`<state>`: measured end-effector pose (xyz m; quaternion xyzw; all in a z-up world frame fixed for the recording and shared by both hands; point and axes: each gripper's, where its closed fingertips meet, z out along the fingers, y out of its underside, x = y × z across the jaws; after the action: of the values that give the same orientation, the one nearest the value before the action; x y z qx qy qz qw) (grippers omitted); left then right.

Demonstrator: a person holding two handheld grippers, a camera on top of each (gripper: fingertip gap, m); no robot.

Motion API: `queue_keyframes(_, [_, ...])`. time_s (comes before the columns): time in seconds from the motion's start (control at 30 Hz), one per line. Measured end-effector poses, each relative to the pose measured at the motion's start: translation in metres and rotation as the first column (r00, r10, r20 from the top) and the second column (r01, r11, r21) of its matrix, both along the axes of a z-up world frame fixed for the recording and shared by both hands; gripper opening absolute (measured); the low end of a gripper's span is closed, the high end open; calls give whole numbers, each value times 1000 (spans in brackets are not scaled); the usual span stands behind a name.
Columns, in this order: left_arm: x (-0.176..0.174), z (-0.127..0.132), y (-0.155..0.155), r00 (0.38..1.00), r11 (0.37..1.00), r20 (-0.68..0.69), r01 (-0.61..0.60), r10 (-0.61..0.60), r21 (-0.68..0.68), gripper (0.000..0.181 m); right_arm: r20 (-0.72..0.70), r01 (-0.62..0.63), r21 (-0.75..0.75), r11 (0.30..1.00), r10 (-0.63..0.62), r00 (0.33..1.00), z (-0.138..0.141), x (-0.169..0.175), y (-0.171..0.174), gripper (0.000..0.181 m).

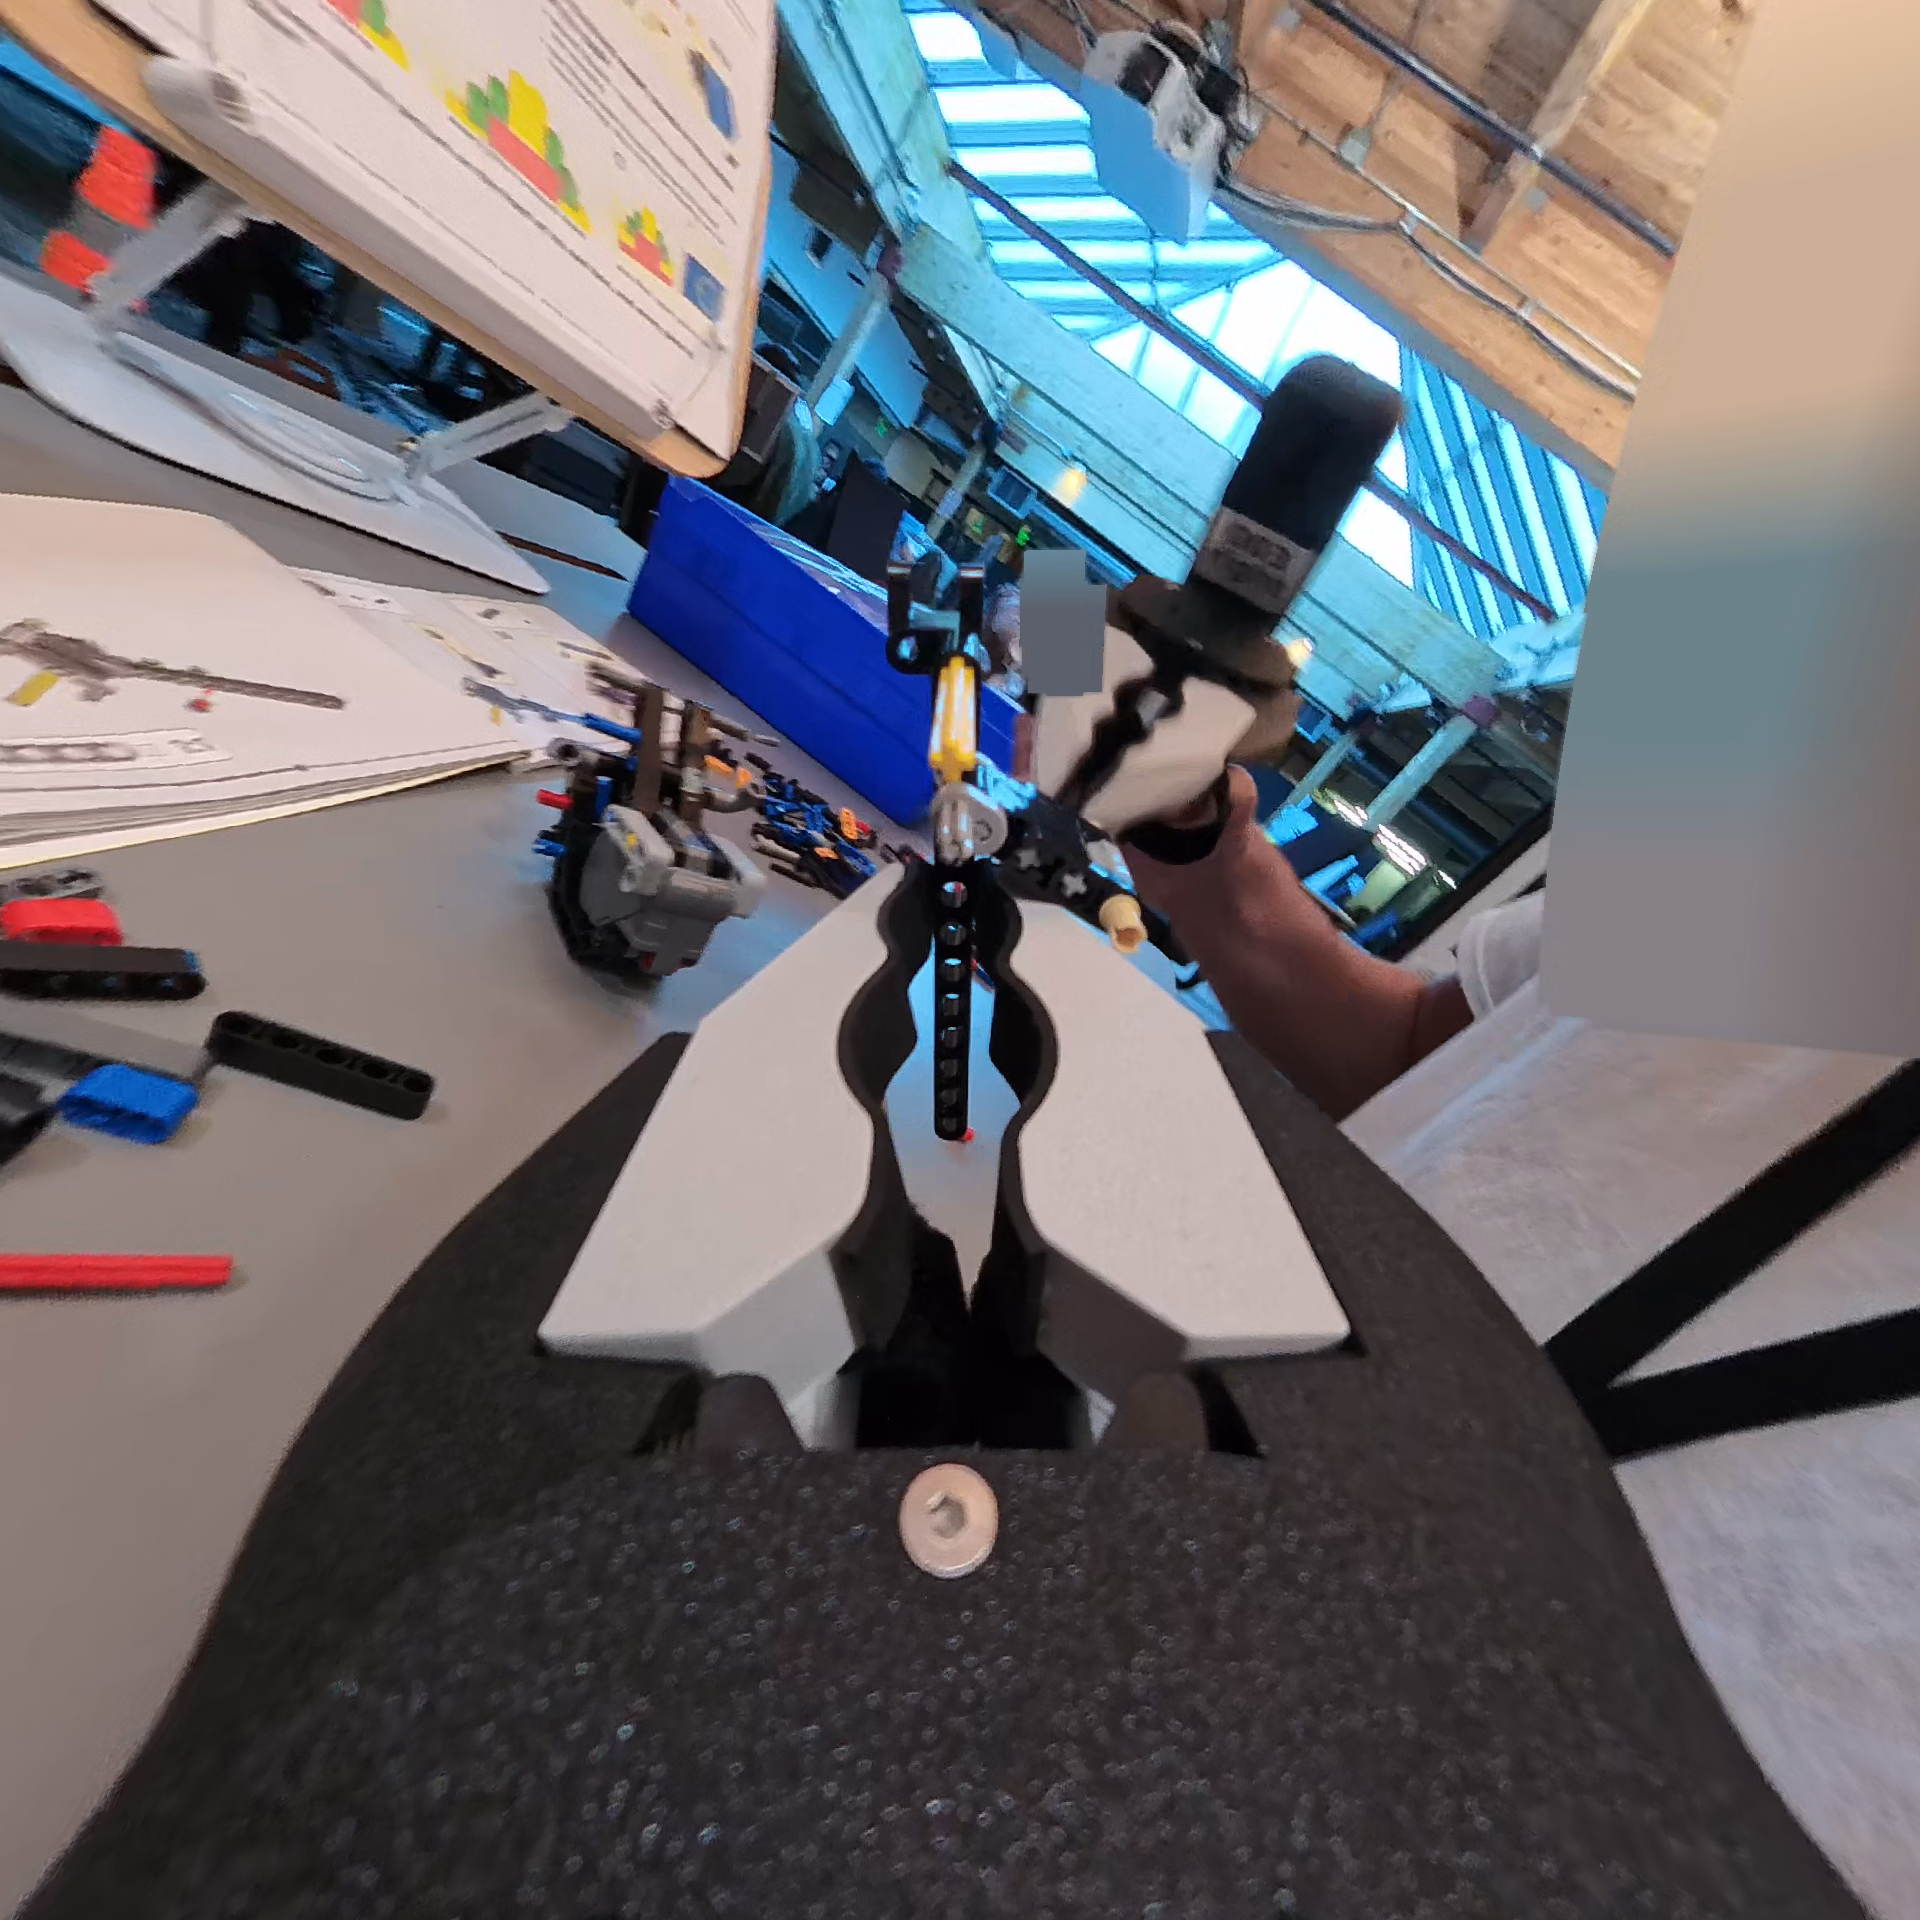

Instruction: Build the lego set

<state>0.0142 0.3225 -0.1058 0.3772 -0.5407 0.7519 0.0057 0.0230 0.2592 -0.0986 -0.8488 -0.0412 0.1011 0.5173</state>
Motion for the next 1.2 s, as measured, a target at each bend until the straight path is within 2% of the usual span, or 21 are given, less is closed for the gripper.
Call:
queue_keyframes(0.1, [-2,3,-1,1000,1000,13,21,-21,-24,5,-232,-5,145,989,39,972,3,-12,32,4])
queue_keyframes(0.23, [-3,6,1,999,998,15,35,-34,-58,5,-356,28,220,975,53,933,-7,-10,55,4])
queue_keyframes(0.33, [-3,5,0,999,998,11,44,-44,-50,5,-385,42,242,969,56,921,-7,-10,60,4])
queue_keyframes(0.67, [-4,4,-7,997,997,13,73,-72,-41,5,-330,30,249,968,55,943,-4,-13,64,4])
queue_keyframes(0.83, [-5,7,-7,995,992,-2,98,-98,-82,5,-236,-5,255,967,67,969,-3,-15,64,4])
queue_keyframes(1.0, [-11,11,-12,977,962,-61,188,-204,-200,5,-47,-62,270,961,78,996,1,-20,59,4])
queue_keyframes(1.2, [-19,10,-21,928,914,-130,307,-349,-266,5,50,-133,269,954,124,991,-2,-26,51,4])
